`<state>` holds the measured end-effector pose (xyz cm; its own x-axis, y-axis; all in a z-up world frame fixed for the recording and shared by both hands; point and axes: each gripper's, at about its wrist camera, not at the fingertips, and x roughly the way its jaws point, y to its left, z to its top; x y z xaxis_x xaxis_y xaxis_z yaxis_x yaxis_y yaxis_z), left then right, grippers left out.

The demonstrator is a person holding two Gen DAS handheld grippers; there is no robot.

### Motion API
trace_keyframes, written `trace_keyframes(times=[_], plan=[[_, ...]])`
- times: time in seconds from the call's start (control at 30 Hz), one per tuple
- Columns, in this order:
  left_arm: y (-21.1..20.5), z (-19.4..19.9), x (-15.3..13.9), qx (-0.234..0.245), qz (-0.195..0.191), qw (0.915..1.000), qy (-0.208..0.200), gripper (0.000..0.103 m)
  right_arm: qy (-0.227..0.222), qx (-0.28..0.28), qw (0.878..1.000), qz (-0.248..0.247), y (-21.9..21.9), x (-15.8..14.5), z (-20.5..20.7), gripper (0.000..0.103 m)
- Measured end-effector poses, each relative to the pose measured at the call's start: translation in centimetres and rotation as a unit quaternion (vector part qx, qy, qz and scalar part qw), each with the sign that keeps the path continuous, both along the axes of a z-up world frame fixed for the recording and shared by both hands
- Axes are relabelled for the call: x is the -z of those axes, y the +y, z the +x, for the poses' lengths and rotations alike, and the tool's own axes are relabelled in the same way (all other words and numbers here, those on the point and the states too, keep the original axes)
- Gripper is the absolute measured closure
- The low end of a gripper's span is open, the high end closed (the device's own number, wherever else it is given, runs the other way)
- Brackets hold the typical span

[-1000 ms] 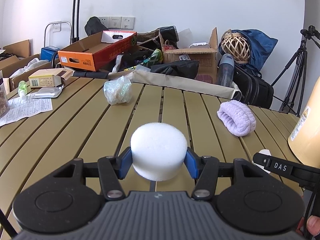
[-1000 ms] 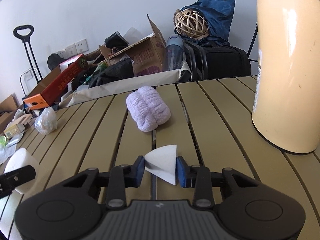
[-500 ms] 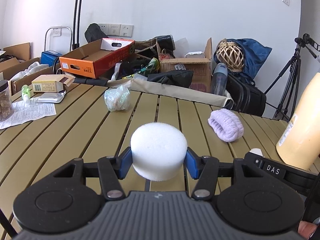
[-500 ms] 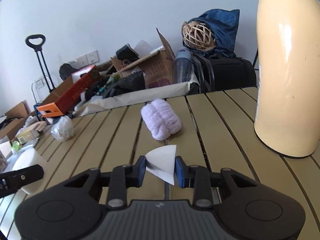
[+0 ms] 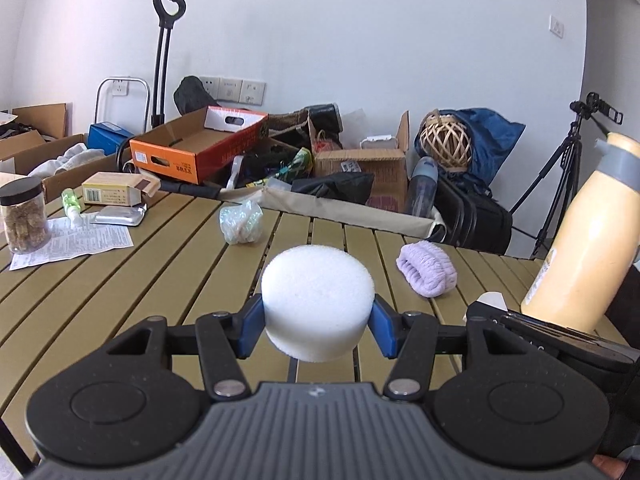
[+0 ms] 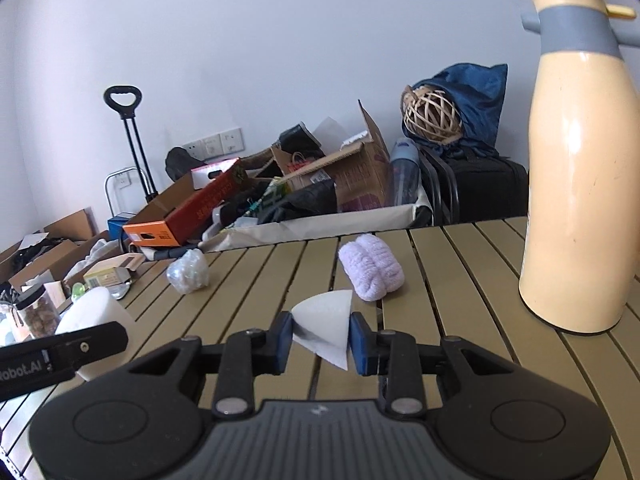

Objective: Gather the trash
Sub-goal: 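Lift both foam pieces off the table and carry them toward the black bin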

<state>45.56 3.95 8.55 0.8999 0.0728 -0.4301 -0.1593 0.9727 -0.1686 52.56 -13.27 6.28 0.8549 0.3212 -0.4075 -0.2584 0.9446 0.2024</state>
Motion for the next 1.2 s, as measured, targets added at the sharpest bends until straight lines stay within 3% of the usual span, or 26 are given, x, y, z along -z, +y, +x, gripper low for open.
trace_keyframes(times=[0.77, 1.2], plan=[[1.4, -11.5, 0.5, 0.009, -0.001, 0.9999, -0.014, 0.047, -0.023, -0.034, 0.999, -0.002, -1.0, -0.2, -13.4, 0.073], [1.5, -18.6, 3.2, 0.024, 0.021, 0.9992, 0.023, 0.047, -0.002, -0.065, 0.998, -0.012, -0.7, 2.0, -21.2, 0.073]])
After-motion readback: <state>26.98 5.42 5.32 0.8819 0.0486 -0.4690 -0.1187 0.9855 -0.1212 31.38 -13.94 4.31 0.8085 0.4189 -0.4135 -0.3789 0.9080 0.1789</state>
